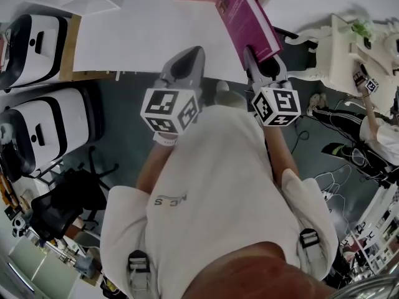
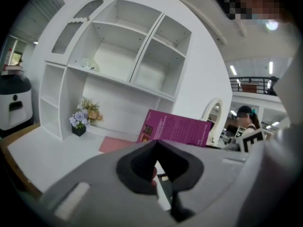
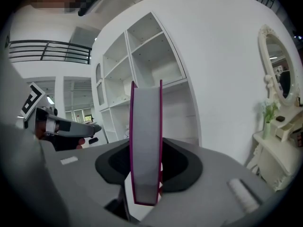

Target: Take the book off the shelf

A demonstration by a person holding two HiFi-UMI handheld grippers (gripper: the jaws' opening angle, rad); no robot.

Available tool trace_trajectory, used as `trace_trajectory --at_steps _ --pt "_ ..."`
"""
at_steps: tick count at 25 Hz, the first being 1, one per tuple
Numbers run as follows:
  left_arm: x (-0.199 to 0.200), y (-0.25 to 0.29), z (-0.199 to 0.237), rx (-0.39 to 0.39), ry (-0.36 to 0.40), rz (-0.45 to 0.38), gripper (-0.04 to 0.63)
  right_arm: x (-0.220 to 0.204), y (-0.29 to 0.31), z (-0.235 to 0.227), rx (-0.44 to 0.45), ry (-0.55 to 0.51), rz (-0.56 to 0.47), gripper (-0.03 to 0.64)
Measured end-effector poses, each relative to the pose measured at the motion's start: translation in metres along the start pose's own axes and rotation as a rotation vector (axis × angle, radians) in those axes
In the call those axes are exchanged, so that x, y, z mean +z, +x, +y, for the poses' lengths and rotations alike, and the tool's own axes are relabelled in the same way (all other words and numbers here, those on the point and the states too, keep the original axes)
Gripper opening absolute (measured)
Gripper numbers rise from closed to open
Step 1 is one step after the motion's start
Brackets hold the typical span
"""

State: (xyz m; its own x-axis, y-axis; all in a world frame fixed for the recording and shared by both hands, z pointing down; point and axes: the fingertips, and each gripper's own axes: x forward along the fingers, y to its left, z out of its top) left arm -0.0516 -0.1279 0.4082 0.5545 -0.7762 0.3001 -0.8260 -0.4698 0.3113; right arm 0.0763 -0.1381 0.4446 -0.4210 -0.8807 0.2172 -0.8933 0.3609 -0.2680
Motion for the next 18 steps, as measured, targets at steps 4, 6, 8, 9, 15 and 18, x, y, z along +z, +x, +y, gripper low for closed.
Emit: trace_trajectory --at_steps 4,6,8,9,15,18 --pt "-0.014 -0.001 0.000 0.018 -0.010 0.018 0.000 -0.022 -0.006 -0.005 0.002 0.020 0.046 0.143" --pt "-0.020 -0.003 0.001 0.023 -0.013 0.027 0.000 -0.031 -0.009 -0.004 0.006 0.020 0.064 0.143" --pt "-0.026 -0.004 0.002 0.027 -0.006 0.038 0.000 -0.039 -0.013 -0.004 0.010 0.022 0.082 0.143" --pt "-0.029 -0.005 0.001 0.028 0.005 0.045 0.000 -0.043 -0.015 -0.004 0.010 0.023 0.090 0.143" --pt "-0.043 -0.007 -0.004 0.027 0.056 0.075 0.000 -0.048 -0.024 -0.007 0.007 0.025 0.105 0.143" --pt "-0.046 -0.007 -0.003 0.032 0.053 0.078 0.000 -0.046 -0.025 -0.005 0.018 0.015 0.104 0.143"
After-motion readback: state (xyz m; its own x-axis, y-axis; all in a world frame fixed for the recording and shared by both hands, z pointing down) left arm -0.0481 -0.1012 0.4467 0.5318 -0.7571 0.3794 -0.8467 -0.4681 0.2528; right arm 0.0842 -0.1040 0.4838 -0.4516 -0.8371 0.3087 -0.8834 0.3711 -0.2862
